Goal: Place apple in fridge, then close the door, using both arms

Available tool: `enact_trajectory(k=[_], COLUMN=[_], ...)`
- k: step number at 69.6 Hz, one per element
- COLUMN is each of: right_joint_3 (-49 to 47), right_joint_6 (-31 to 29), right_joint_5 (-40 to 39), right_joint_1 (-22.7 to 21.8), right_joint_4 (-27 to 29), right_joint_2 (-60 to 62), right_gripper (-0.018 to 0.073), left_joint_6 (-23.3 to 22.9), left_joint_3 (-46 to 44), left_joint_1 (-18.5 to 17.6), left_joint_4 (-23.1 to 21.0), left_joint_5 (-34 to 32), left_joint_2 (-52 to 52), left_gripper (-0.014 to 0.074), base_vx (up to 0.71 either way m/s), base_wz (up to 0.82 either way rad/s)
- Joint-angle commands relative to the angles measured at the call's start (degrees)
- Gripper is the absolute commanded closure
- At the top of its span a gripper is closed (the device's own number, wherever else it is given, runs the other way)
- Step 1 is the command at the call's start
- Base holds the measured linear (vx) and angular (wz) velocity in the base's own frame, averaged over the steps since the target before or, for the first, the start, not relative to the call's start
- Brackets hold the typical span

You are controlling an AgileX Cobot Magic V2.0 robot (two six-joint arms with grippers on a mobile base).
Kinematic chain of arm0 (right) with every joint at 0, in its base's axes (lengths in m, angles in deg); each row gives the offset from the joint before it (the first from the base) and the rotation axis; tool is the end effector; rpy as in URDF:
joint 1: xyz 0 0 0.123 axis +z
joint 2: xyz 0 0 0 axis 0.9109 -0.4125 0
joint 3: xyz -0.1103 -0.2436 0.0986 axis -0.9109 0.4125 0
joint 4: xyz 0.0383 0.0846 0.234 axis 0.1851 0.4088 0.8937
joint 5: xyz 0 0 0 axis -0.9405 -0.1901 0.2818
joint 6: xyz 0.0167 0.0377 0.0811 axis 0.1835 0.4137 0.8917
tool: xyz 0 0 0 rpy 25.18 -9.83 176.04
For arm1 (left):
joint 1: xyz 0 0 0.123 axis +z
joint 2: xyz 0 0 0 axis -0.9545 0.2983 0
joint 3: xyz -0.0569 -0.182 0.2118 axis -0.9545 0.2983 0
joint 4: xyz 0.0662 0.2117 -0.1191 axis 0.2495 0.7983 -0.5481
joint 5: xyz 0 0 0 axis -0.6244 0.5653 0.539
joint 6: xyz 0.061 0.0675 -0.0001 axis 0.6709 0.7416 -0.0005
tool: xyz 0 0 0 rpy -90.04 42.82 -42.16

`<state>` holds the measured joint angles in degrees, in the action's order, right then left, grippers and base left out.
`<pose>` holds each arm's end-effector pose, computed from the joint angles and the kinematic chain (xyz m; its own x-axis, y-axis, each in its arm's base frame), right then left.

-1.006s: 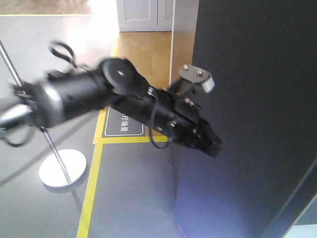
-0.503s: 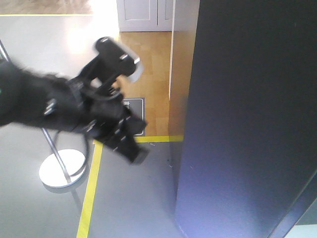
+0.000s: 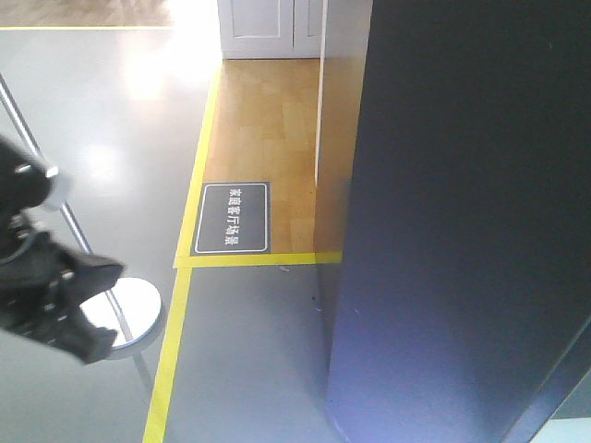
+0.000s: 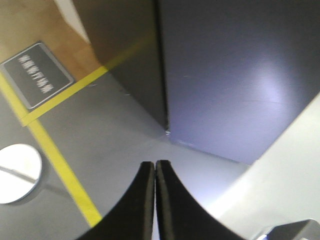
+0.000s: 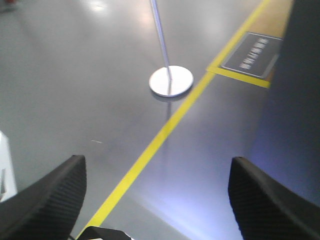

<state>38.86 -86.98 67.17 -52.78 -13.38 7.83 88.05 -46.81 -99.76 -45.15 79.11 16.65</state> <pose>-0.0160 0.0335 0.2913 -0.5033 -0.1635 -0.8485 -0.5561 0.8128 0.1733 0.1736 -0.0945 0.3288 -0.5512 0.3668 -0.7494 0.5345 0.8449 0.0204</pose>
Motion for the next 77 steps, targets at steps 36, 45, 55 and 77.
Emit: enact_trajectory(k=[36,45,55,77], right_joint_3=[-1.05,-1.05,-1.05,-1.55], right_joint_6=[4.77,4.82,7.48,11.53], right_joint_5=[-7.52,-10.79,-17.01,-30.35], right_joint_1=[-0.22,-0.22,-0.22,-0.22], right_joint_4=[-12.57,-13.61,-17.89,-23.52], right_joint_2=[-19.94,-23.73,-28.15,-38.63], right_gripper=[0.0365,0.0544,0.0571,0.0568], left_joint_6=[-1.94,-1.94,-1.94,-1.94], left_joint_3=[2.52,2.52,2.52,2.52], left_joint_1=[0.84,0.84,0.84,0.84], left_joint_4=[3.43,3.43,3.43,3.43], left_joint_5=[-2.88,-2.88,-2.88,-2.88], left_joint_2=[-7.68,-7.68,-7.68,-7.68], left_gripper=[0.0603,0.0603,0.0603,0.0603], base_vx=[0.0,0.0,0.0,0.0], base_wz=[0.0,0.0,0.0,0.0])
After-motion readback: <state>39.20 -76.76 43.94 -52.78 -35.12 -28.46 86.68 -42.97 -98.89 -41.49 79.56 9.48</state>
